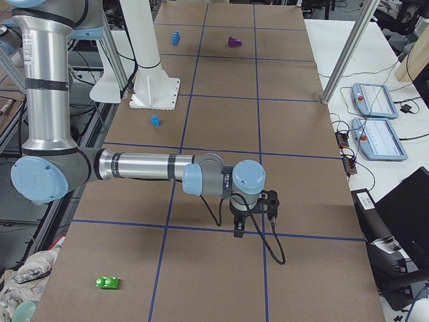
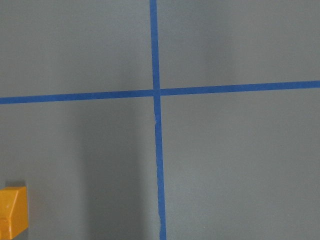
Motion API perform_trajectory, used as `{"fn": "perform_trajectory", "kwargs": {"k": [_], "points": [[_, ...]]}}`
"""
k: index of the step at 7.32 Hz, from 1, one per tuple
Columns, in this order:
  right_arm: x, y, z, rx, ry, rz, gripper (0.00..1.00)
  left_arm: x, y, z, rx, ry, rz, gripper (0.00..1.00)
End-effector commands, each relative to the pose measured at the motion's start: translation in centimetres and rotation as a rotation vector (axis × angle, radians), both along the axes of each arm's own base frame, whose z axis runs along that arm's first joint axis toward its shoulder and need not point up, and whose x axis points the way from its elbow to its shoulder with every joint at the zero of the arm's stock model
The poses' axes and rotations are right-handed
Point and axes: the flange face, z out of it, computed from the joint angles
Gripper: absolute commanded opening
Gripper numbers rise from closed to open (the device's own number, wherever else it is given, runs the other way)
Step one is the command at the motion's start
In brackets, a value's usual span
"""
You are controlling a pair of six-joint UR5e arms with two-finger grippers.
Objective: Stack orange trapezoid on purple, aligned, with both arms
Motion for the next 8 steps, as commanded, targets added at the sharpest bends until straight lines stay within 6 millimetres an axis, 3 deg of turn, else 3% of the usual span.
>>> {"fn": "perform_trajectory", "kwargs": {"k": [1, 3, 6, 7, 8], "points": [[0.0, 0.1, 0.0, 0.001, -0.002, 0.000, 1.00, 0.0, 0.0, -0.1, 0.006, 0.000, 0.000, 1.00], [0.0, -0.1, -0.3, 0.006, -0.002, 0.001, 1.00, 0.0, -0.7, -1.4, 0.034, -0.006, -0.001, 1.00], [0.0, -0.2, -0.7, 0.013, -0.003, 0.001, 1.00, 1.0, -0.4, -9.4, 0.192, -0.010, 0.017, 1.00], [0.0, -0.2, -0.8, 0.015, -0.004, 0.001, 1.00, 1.2, -0.2, -11.0, 0.197, 0.007, -0.012, 1.00], [0.0, -0.2, -0.9, 0.016, -0.006, 0.001, 1.00, 1.7, 0.2, -13.9, 0.174, 0.053, -0.088, 1.00]]}}
